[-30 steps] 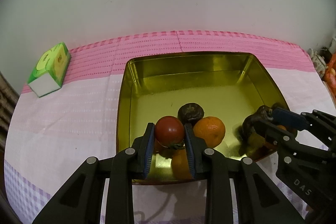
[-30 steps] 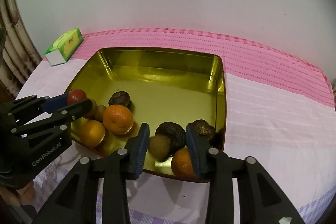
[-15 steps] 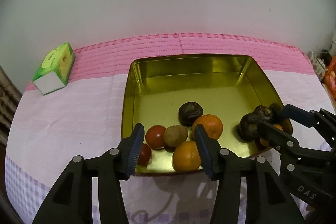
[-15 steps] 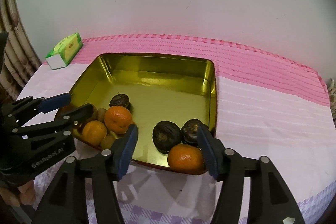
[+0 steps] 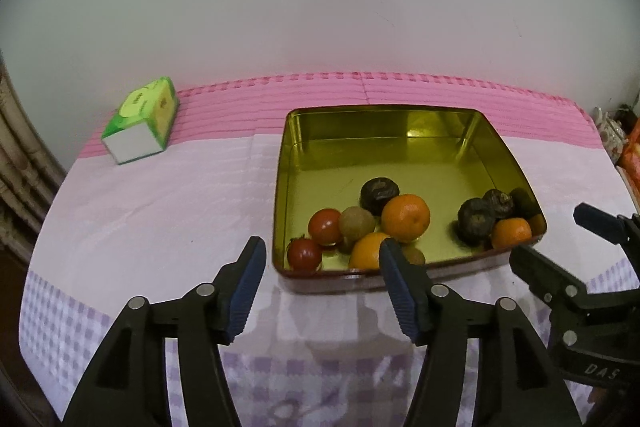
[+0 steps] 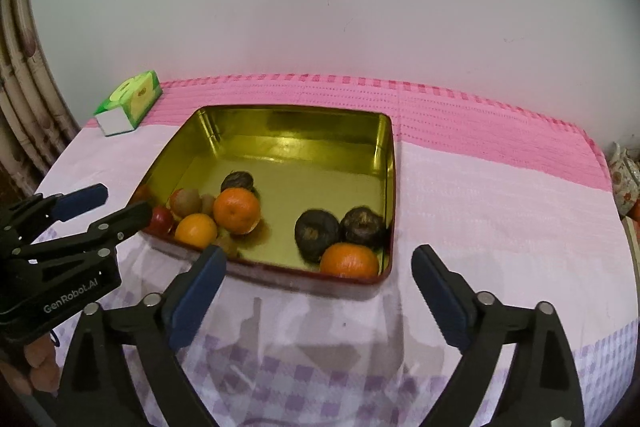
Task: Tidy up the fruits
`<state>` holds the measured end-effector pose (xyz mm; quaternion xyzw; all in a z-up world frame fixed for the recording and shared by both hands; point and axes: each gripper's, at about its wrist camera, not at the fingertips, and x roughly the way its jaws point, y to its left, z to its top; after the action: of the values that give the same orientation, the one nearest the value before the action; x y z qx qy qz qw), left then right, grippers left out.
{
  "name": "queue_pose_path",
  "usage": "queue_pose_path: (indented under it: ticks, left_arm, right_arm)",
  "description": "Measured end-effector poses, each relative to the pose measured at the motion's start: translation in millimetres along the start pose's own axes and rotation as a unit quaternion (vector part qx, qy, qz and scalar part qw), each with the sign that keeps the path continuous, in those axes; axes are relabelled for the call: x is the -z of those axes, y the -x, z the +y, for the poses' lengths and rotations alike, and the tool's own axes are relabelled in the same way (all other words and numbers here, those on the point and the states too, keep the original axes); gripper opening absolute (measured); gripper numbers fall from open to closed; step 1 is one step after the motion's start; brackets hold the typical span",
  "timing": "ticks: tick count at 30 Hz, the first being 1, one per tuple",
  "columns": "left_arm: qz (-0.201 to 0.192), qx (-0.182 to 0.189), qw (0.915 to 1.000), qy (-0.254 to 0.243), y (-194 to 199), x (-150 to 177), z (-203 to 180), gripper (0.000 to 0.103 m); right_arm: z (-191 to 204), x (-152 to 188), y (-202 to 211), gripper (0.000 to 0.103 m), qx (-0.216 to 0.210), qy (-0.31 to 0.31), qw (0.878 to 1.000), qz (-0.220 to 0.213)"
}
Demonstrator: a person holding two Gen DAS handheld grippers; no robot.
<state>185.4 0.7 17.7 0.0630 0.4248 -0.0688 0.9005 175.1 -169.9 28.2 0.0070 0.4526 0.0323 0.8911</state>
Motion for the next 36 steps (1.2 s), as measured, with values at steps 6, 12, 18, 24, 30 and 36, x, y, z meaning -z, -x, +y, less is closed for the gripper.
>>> queue_pose_path:
  ticks: [6,12,18,24,30,36]
  left_arm:
    - [0.001,-0.014,0.9999,0.008,12,17,1,0.064]
    - [0.012,-0.023,0.9994,0.023,17,30,4,0.065]
    - [0.015,-0.026,0.9989,0.036,24,39,8,0.065]
    - [0.018,-0.028,0.9988,0.036,29,48,6,0.065]
    - [0.019,-0.030,0.9989,0.032,33,53,3,0.065]
    - [0.021,-0.031,0.9988,0.030,33,54,3,0.065]
  right_arm:
    - [5,17,8,0.102,0.001,-0.007,1.000,0.016]
    - [5,30,20,0.102,-0.001,-0.016,1.000,0.021]
    - [3,37,27,0.102,0.007,-0.018,1.000,0.019]
    - [10,40,30,0.102,0.006,-0.004,1.000,0.020]
    - [16,43,30,0.102,0.003,0.009,1.000,0.022]
    - [16,44,27,0.102,0.003,0.012,1.000,0.026]
